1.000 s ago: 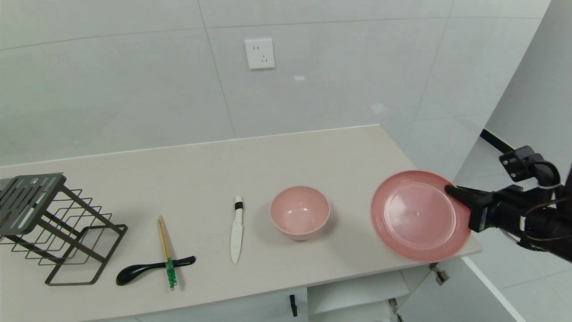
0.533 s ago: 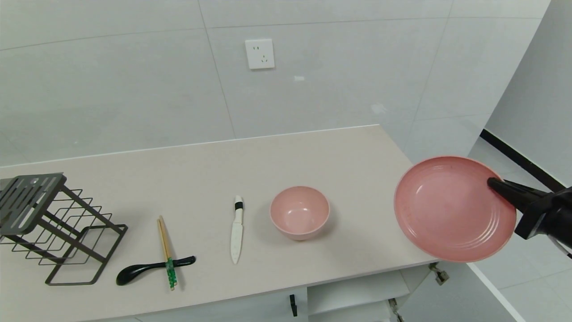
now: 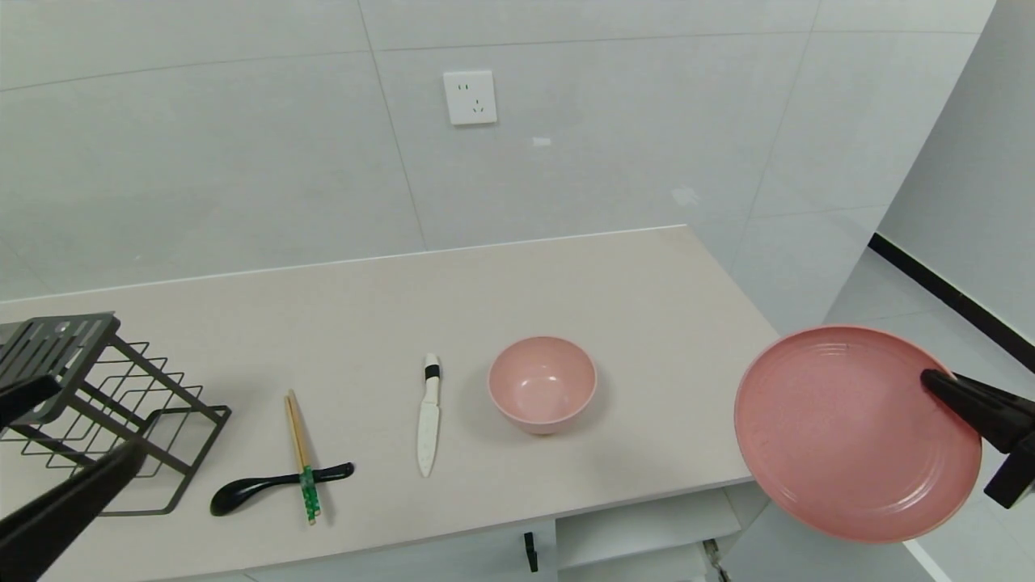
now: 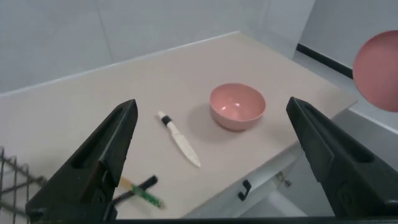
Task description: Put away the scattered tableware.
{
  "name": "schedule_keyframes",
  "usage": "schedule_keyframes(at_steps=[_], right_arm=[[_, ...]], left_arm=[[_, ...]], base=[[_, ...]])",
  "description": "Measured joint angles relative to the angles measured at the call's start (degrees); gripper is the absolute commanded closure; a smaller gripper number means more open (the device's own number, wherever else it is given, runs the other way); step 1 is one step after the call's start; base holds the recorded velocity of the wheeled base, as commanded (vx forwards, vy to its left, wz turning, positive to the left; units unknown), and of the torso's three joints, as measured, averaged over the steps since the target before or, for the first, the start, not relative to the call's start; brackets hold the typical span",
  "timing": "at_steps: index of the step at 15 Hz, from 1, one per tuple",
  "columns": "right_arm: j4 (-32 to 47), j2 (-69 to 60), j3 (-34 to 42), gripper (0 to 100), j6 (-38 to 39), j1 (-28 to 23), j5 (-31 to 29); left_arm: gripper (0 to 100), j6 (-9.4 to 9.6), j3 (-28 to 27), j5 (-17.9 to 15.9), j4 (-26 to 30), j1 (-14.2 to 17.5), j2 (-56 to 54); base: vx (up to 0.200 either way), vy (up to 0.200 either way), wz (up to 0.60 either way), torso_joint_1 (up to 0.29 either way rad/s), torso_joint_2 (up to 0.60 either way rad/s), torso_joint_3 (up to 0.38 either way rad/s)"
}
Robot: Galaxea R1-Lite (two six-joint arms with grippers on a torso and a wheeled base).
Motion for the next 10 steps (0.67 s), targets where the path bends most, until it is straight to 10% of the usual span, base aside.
schedule_keyframes(at_steps=[6,10], right_arm=[[0.06,-3.47,-0.27,100,0.02,-0.01,0.3],[0.11,-5.14,-0.49,100,0.07,-0.01,0.33]], left_arm=[[0,0.2,-2.34,-1.08,-3.74,-3.11,14.51],[0,0.79,-4.57,-8.46,-3.78,-9.73,21.96]], base=[[0.0,0.0,0.0,0.0,0.0,0.0],[0.0,0.0,0.0,0.0,0.0,0.0]])
